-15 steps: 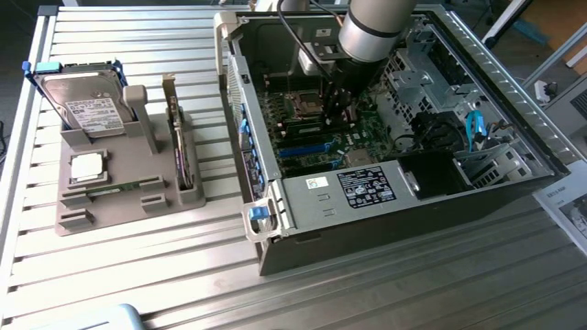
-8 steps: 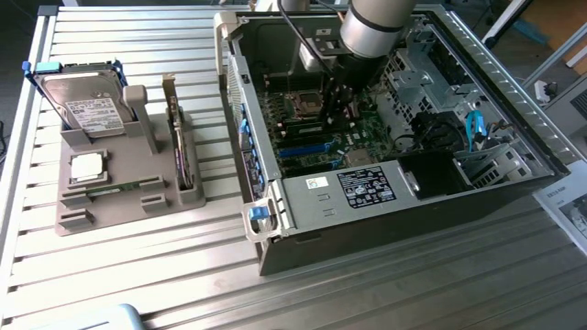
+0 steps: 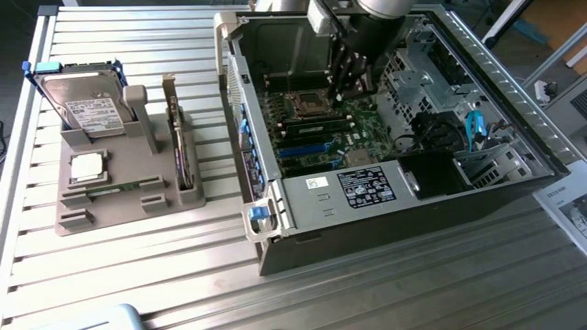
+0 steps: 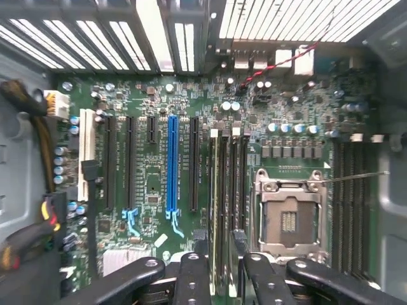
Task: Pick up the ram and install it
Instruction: 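Insert the ram into the slot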
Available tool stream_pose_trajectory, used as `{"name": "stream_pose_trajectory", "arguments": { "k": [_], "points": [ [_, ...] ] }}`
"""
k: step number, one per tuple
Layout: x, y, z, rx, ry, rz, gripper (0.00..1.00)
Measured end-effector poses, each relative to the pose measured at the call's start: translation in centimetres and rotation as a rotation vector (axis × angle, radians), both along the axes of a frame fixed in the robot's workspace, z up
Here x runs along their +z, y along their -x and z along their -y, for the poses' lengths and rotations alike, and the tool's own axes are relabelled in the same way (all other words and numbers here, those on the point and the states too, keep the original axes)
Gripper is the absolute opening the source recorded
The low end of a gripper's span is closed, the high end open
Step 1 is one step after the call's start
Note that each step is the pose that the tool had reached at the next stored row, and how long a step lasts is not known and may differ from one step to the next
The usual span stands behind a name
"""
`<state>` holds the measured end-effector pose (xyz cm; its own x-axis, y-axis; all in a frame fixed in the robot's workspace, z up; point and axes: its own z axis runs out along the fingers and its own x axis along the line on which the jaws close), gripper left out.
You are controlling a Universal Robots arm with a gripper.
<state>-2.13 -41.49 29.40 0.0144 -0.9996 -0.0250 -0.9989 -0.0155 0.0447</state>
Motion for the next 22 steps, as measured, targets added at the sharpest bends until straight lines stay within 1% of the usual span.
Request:
{"name": "stream_pose_trajectory", "arguments": {
  "k": [4, 8, 9, 10, 11, 18, 19, 20, 21, 22],
  "points": [
    [2.31, 0.0, 0.00, 0.000, 0.0001, 0.0000, 0.28],
    [2.32, 0.0, 0.00, 0.000, -0.0001, 0.0000, 0.28],
    [2.32, 0.0, 0.00, 0.000, -0.0001, 0.0000, 0.20],
    [2.32, 0.0, 0.00, 0.000, -0.0001, 0.0000, 0.20],
    [2.32, 0.0, 0.00, 0.000, 0.0000, 0.0000, 0.10],
    [2.32, 0.0, 0.00, 0.000, -0.0001, 0.0001, 0.10],
    [2.30, 0.0, 0.00, 0.000, -0.0001, 0.0094, 0.10],
    [2.27, 0.0, 0.00, 0.000, 0.0000, 0.0279, 0.10],
    [2.25, 0.0, 0.00, 0.000, 0.0000, 0.0415, 0.10],
    [2.22, 0.0, 0.00, 0.000, -0.0002, 0.0575, 0.10]
  ]
}}
